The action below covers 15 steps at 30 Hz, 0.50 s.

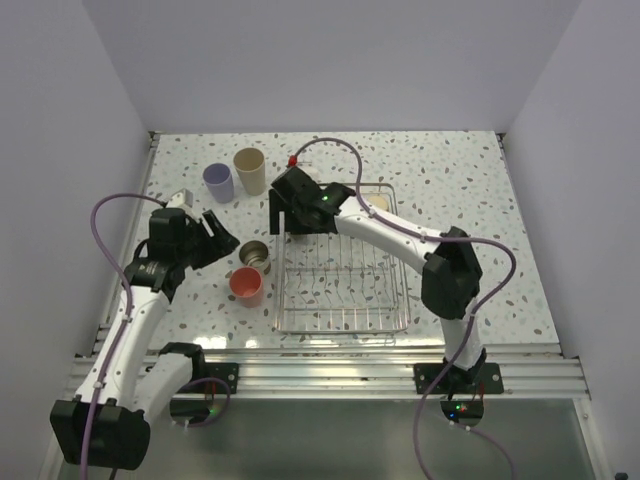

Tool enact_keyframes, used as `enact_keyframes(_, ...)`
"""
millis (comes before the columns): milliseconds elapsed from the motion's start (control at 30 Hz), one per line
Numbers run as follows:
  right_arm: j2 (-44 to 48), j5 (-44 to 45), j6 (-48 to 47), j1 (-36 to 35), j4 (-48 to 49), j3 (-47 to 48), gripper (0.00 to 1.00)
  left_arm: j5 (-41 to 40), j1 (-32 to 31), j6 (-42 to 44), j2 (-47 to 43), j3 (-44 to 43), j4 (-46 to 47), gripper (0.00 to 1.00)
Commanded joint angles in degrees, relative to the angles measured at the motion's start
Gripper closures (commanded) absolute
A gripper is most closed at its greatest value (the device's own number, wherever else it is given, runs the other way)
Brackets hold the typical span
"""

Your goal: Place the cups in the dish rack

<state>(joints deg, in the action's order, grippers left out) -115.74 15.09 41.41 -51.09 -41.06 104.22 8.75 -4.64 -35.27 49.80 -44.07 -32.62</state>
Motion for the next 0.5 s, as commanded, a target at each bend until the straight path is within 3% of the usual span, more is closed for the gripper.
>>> enact_keyframes(0, 8.1, 1.4, -0.8, -1.7, 2.2, -2.4, 0.11, 0.7, -0.4, 3.7, 2.5, 1.7, 0.9, 0.32)
enact_keyframes(467, 29.1, 3.2, 1.5, -2.1, 3.3, -20.5, 0.06, 2.6, -0.4, 5.7, 9.9, 6.0, 8.4, 0.37)
